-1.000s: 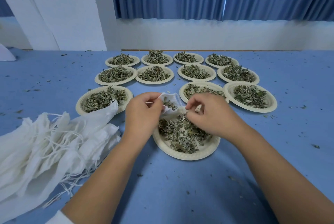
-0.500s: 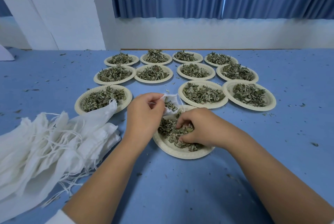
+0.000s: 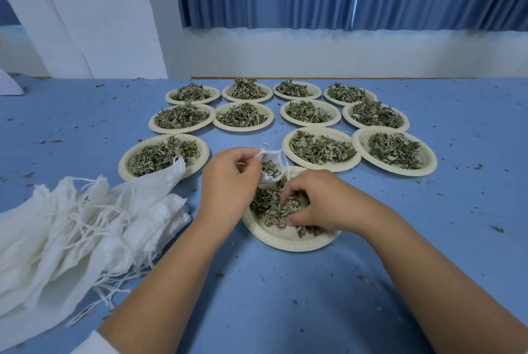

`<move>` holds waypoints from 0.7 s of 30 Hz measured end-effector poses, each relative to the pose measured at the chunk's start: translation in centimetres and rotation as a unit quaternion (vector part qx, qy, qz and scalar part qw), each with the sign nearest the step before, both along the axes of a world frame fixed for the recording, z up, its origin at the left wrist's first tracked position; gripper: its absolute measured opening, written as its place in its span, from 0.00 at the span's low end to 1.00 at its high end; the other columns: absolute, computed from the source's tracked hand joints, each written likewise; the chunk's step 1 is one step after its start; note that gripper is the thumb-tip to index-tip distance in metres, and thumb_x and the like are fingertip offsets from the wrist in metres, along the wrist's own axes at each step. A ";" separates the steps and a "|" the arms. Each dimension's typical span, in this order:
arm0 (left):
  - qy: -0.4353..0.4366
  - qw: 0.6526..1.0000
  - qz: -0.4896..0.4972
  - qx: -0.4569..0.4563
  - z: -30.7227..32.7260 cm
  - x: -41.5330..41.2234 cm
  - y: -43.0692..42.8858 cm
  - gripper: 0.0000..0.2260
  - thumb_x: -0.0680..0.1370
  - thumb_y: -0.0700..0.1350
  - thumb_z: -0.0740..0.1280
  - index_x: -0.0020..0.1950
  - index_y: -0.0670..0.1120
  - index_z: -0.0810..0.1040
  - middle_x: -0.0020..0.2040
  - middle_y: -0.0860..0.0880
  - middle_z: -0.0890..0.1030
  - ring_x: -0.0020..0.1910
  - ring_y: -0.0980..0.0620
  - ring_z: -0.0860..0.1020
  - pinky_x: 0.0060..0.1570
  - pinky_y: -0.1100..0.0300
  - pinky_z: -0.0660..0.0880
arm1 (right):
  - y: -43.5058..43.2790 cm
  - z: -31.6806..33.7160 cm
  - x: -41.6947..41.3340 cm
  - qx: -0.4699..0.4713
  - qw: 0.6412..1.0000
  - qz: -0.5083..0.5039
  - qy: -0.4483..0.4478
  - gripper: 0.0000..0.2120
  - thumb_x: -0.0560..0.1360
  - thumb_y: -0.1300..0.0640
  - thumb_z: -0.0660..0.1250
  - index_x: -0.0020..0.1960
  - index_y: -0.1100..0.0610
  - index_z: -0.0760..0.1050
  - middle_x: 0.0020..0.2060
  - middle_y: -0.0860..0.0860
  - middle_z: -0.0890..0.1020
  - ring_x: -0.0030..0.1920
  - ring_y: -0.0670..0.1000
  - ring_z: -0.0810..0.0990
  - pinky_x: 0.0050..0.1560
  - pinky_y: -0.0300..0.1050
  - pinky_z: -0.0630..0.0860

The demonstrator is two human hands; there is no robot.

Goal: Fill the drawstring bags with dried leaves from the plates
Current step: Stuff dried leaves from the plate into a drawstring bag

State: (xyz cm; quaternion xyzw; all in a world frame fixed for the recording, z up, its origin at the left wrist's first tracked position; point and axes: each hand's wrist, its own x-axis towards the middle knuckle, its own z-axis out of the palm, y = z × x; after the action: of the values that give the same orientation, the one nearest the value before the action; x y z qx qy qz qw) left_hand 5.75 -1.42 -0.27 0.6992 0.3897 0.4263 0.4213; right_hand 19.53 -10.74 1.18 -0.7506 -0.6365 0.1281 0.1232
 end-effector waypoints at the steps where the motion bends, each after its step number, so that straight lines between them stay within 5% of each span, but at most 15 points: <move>1: 0.001 1.000 0.001 0.001 0.0 0.0 0.0 0.05 0.77 0.42 0.68 0.48 0.47 0.84 0.33 0.53 0.83 0.37 0.55 0.82 0.42 0.62 0.78 | 0.0 0.0 0.0 0.002 1.000 -0.004 0.003 0.15 0.69 0.50 0.76 0.55 0.46 0.81 0.49 0.45 0.78 0.46 0.45 0.74 0.47 0.41 0.72; 3: 0.002 1.000 0.003 0.002 0.0 0.0 0.1 0.04 0.77 0.43 0.69 0.47 0.48 0.84 0.33 0.53 0.83 0.37 0.54 0.82 0.41 0.61 0.78 | 0.0 0.0 0.2 0.013 1.000 -0.012 0.017 0.12 0.70 0.52 0.76 0.53 0.47 0.83 0.49 0.47 0.81 0.44 0.46 0.77 0.46 0.40 0.74; 6: 0.002 1.000 0.007 0.013 0.0 -0.1 0.1 0.04 0.77 0.44 0.70 0.44 0.49 0.84 0.33 0.54 0.82 0.33 0.56 0.80 0.37 0.64 0.76 | -0.2 0.6 0.7 0.060 0.995 -0.022 0.078 0.09 0.69 0.54 0.78 0.48 0.47 0.84 0.39 0.45 0.82 0.30 0.40 0.73 0.32 0.31 0.68; 11: 0.011 0.999 0.017 0.042 0.1 -0.1 0.1 0.04 0.77 0.45 0.70 0.44 0.49 0.84 0.37 0.53 0.83 0.35 0.58 0.80 0.37 0.66 0.76 | -0.6 1.8 1.5 0.194 0.951 -0.084 0.226 0.11 0.65 0.54 0.80 0.47 0.48 0.84 0.30 0.35 0.79 0.31 0.35 0.74 0.33 0.25 0.68; 16: -0.006 1.000 -0.009 0.005 0.3 0.1 -0.5 0.05 0.77 0.43 0.70 0.43 0.48 0.84 0.33 0.54 0.83 0.34 0.57 0.82 0.43 0.59 0.81 | 0.3 0.9 0.6 0.276 0.864 -0.157 0.390 0.21 0.62 0.51 0.81 0.53 0.47 0.79 0.50 0.44 0.80 0.50 0.43 0.80 0.52 0.39 0.78; 21: -0.064 0.993 -0.055 -0.080 0.5 0.5 -0.8 0.04 0.78 0.40 0.70 0.44 0.43 0.83 0.32 0.49 0.84 0.32 0.55 0.83 0.38 0.61 0.82 | 1.5 -0.3 -1.0 0.353 0.816 -0.170 0.425 0.17 0.64 0.58 0.80 0.48 0.56 0.77 0.46 0.51 0.82 0.46 0.45 0.79 0.47 0.34 0.77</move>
State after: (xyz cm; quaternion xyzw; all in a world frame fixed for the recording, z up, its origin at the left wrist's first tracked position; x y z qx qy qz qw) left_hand 6.25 -2.27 0.27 0.6553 0.3555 0.4138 0.5225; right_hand 18.55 -9.22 0.87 -0.6228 -0.3850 0.1781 0.6574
